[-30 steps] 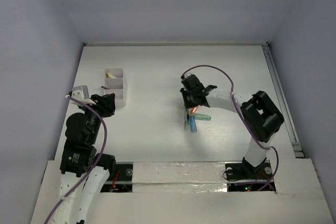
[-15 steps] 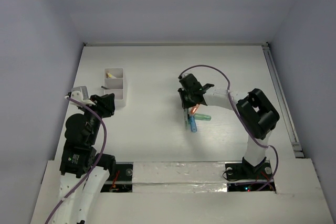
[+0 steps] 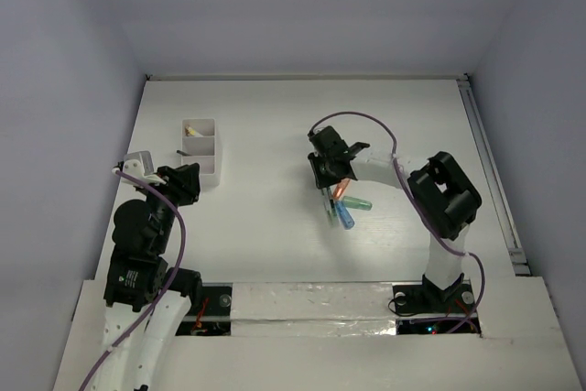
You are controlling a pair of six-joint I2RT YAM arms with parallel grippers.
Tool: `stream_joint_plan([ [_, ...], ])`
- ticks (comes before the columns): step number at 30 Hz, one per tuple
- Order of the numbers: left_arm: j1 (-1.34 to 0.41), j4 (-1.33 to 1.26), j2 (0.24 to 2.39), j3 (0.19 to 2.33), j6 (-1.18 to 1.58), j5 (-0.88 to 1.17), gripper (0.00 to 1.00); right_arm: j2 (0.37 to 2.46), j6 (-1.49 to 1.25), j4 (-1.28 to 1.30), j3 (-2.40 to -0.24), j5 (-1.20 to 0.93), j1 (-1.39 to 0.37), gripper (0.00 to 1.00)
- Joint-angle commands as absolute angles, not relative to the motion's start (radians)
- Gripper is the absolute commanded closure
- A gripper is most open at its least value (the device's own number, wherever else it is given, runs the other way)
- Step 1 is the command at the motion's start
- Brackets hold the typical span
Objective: Sort the stationery into containers
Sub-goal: Pick up the pen from the center of the board, then place the pen in the storage box.
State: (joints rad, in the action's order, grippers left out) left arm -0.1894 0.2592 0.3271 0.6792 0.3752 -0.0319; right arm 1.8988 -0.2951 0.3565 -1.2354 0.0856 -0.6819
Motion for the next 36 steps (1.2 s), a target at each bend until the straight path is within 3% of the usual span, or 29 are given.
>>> stream_joint_plan([
  [1,-0.193,0.219,0.321,0.677,0.370,-0.035,0.76,1.914,-0.267,0.393,-1.276,0.081,-0.683,0.73],
  [4,-0.193,0.221,0.316,0.678,0.370,-0.038,0.76,1.924,-0.256,0.411,-1.287,0.090,-0.692,0.76],
  [9,-0.193,0.222,0.316,0.678,0.370,-0.038,0.76,1.948,-0.252,0.417,-1.302,0.091,-0.703,1.00],
  [17,-0.193,0.219,0.325,0.678,0.370,-0.034,0.76,1.839,-0.336,0.177,-1.359,-0.170,-0.703,1.00],
  [22,-0.193,0.221,0.324,0.678,0.370,-0.038,0.76,1.833,-0.474,-0.208,-1.385,-0.378,-0.703,1.00],
  [27,-0.193,0.219,0.331,0.678,0.370,-0.038,0.76,1.971,-0.642,-0.626,-1.495,-0.511,-0.703,1.00],
  [36,-0.193,0.225,0.330,0.681,0.371,-0.049,0.76,2.336,-0.758,-0.934,-1.953,-0.479,-0.732,1.00],
])
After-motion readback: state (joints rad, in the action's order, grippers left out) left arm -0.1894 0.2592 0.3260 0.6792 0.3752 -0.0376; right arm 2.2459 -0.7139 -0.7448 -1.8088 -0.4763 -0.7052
